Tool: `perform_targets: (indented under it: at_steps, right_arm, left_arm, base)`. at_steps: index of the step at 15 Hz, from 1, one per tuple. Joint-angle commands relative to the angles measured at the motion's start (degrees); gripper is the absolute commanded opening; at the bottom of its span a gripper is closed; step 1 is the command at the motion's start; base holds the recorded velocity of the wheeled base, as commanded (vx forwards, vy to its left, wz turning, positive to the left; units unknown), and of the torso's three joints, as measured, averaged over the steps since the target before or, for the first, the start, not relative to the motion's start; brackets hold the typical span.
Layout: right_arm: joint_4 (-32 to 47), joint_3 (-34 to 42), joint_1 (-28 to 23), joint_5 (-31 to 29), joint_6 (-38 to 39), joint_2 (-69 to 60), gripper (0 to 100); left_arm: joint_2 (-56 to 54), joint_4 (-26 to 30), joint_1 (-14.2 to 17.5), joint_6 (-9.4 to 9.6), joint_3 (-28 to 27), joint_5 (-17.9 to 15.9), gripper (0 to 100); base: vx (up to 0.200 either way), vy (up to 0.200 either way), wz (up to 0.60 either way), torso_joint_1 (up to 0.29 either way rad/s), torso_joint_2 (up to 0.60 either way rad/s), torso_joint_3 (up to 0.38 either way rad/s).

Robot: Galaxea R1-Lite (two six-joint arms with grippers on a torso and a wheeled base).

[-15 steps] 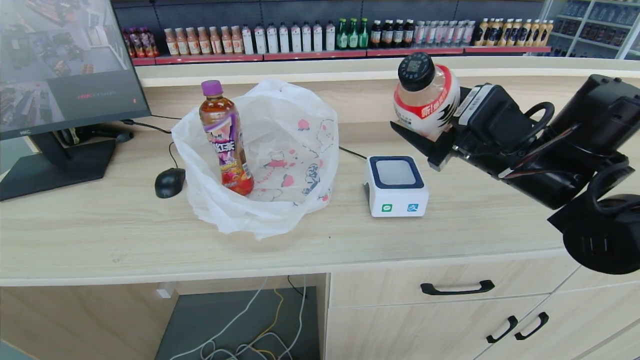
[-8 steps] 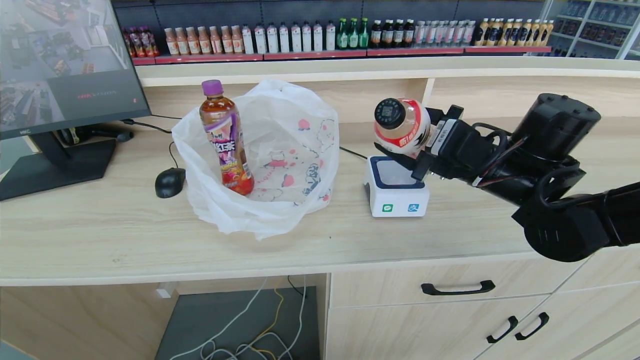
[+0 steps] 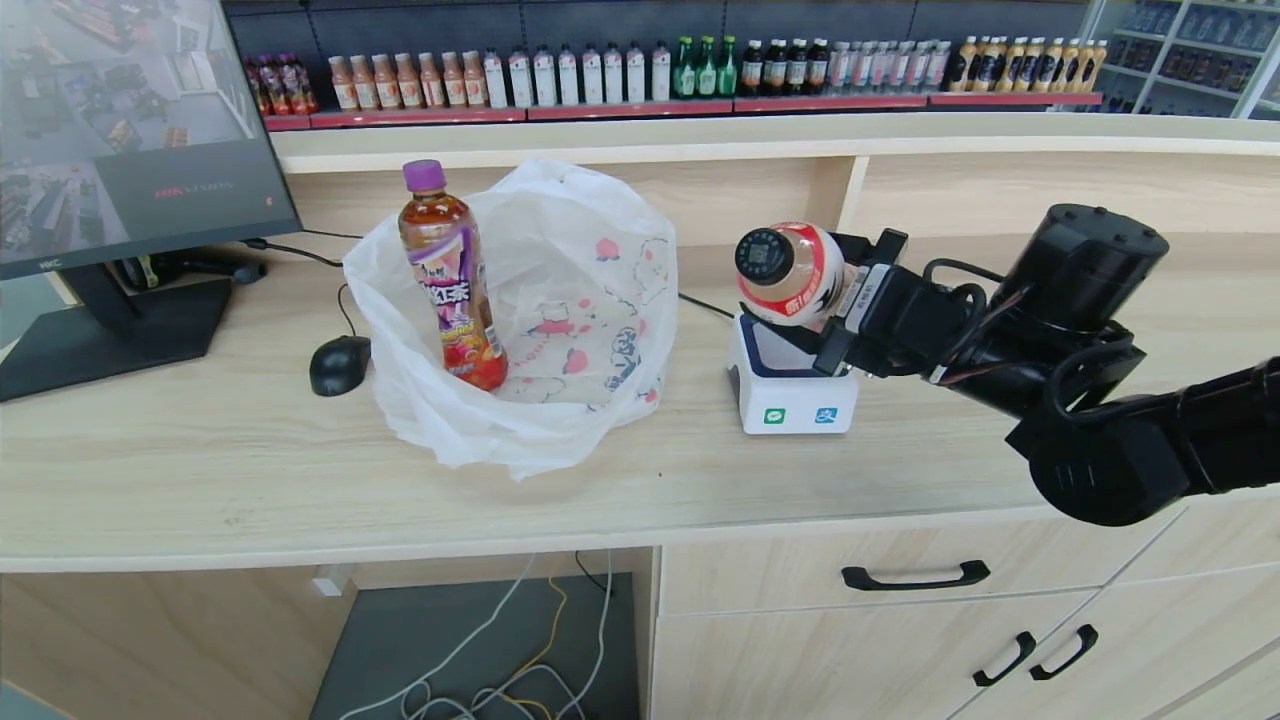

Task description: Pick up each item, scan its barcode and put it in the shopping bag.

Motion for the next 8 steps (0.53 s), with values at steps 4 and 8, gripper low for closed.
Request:
perform_targets:
  at_steps: [4,8]
  right_arm:
    - [0.02,0.35,0.09,0.65,-0.79,0.55,0]
    - [0.02,0.35,0.09,0.74,-0.88,0.73,0]
  left_arm:
    - [-0.02,-0.01,0.0,-0.01,0.0,0.01,100]
    - [-0.02,-0.01,0.0,-0.01,0.0,0.01,100]
  base:
    - [0.0,0.0,0.0,0.0,0.0,0.0]
    - [0.0,0.0,0.0,0.0,0.0,0.0]
